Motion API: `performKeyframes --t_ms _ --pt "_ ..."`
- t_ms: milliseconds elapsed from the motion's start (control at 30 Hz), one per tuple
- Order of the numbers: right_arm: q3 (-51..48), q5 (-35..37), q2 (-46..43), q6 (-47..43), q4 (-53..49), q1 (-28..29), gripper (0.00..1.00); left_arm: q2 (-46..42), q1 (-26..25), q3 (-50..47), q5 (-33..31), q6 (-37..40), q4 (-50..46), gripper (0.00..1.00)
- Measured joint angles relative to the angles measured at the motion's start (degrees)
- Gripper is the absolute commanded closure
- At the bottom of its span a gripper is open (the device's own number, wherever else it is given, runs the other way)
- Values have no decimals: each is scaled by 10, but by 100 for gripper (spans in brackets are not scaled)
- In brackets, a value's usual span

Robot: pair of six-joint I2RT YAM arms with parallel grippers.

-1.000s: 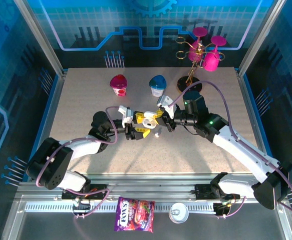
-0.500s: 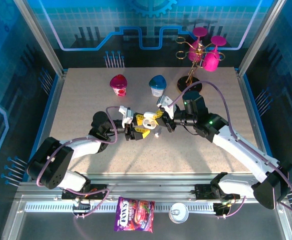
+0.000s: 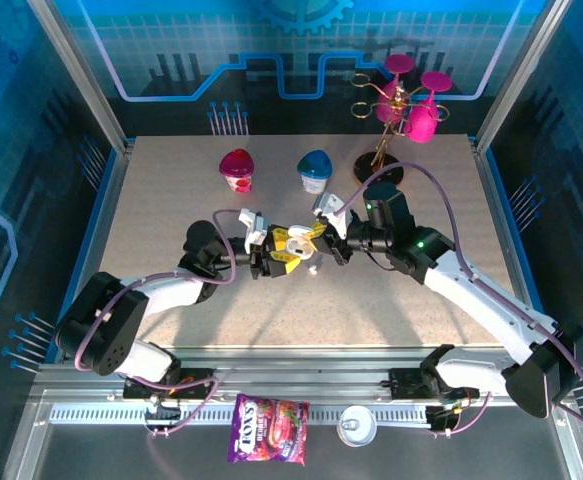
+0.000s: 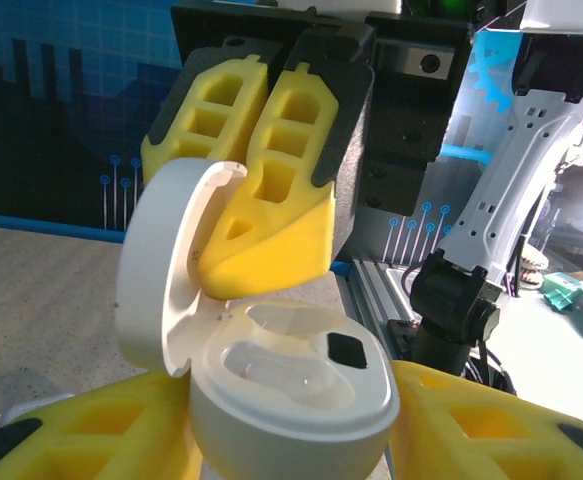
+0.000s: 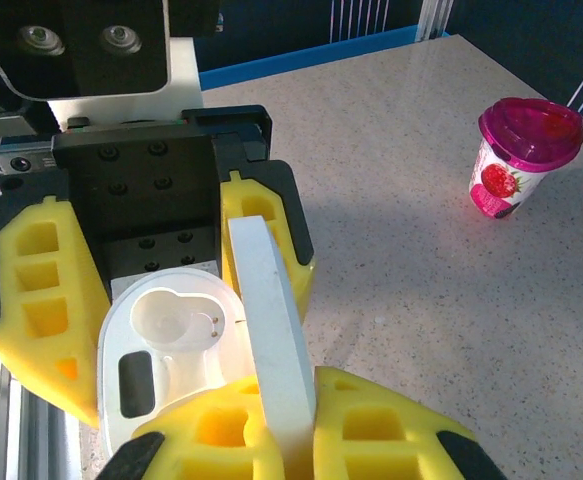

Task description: Insert the wireless bluetooth earbuds into the charging case

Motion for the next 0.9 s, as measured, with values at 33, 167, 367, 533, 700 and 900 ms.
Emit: performKeyframes --t_ms 33,167,367,533,700,900 --pt "0 0 0 0 0 0 98 0 0 0 1 -2 0 57" --pt "0 2 1 0 -1 0 98 2 0 0 1 -5 0 63" --pt "0 4 2 0 -1 0 90 3 1 0 1 -6 -1 66" --pt "0 4 2 5 2 0 62 5 0 0 1 -5 0 68" --pt "0 4 -11 16 13 -1 46 7 1 0 0 -2 0 68" --pt "-10 -2 -46 37 32 -10 39 7 2 0 -9 -1 4 68"
